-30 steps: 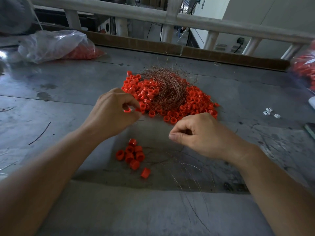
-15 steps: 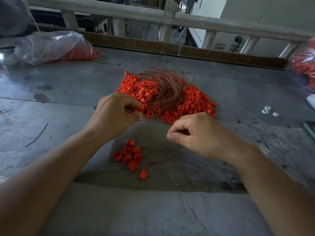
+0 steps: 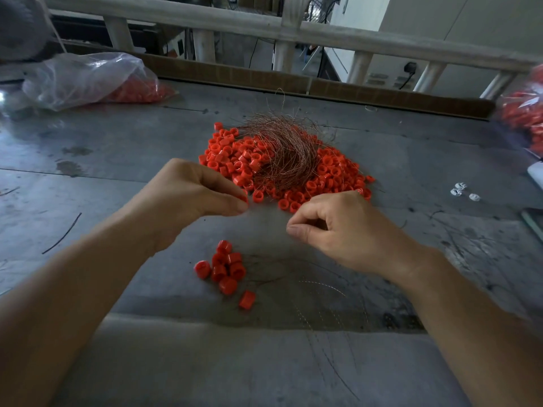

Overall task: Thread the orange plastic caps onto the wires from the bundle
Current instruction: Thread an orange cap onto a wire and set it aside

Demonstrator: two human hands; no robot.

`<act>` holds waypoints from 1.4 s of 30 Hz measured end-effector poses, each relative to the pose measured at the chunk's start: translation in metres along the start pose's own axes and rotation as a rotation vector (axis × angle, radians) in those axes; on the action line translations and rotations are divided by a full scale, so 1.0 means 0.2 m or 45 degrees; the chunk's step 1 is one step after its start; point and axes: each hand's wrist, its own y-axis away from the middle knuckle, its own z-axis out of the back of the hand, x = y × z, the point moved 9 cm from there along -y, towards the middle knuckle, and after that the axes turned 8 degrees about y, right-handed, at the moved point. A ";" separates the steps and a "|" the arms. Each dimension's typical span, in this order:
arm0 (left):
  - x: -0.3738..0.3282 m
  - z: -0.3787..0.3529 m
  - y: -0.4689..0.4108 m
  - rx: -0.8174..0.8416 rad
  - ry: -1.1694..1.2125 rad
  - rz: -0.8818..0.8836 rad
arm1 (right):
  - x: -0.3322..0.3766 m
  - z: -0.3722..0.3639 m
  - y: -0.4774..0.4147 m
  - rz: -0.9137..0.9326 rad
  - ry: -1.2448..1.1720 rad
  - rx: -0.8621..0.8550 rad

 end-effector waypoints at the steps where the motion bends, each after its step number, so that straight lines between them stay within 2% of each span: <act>1: -0.01 -0.03 0.02 0.057 0.057 0.008 | 0.01 0.02 0.00 0.008 -0.028 -0.050; 4: -0.04 -0.06 0.04 0.074 0.019 -0.038 | 0.02 0.03 0.00 0.023 -0.036 -0.110; 8: -0.05 0.01 0.03 -0.086 -0.190 -0.126 | 0.02 0.00 0.00 0.044 -0.003 -0.070; 12: -0.10 0.07 0.02 -0.250 -0.396 -0.314 | 0.03 0.00 -0.01 0.058 0.005 -0.064; 16: -0.02 0.09 -0.03 -0.300 0.017 -0.158 | 0.04 0.00 0.00 0.078 0.010 -0.066; 19: 0.00 0.07 -0.04 -0.273 0.233 -0.138 | 0.04 -0.01 0.00 0.085 0.007 -0.065; 26: -0.06 0.00 0.00 -0.065 0.404 -0.222 | 0.05 0.01 0.00 0.104 -0.030 -0.120; 31: -0.19 -0.13 0.13 0.397 0.462 -0.447 | 0.04 0.10 0.00 0.099 -0.150 -0.319; 35: -0.20 -0.26 0.20 0.689 0.504 -0.428 | 0.12 0.12 0.02 0.285 -0.307 -0.356; 38: -0.19 -0.27 0.20 0.719 0.539 -0.401 | 0.16 0.13 0.03 0.374 -0.311 -0.380; 42: -0.21 -0.22 0.18 0.629 0.580 -0.431 | 0.16 0.20 0.05 0.372 -0.299 -0.525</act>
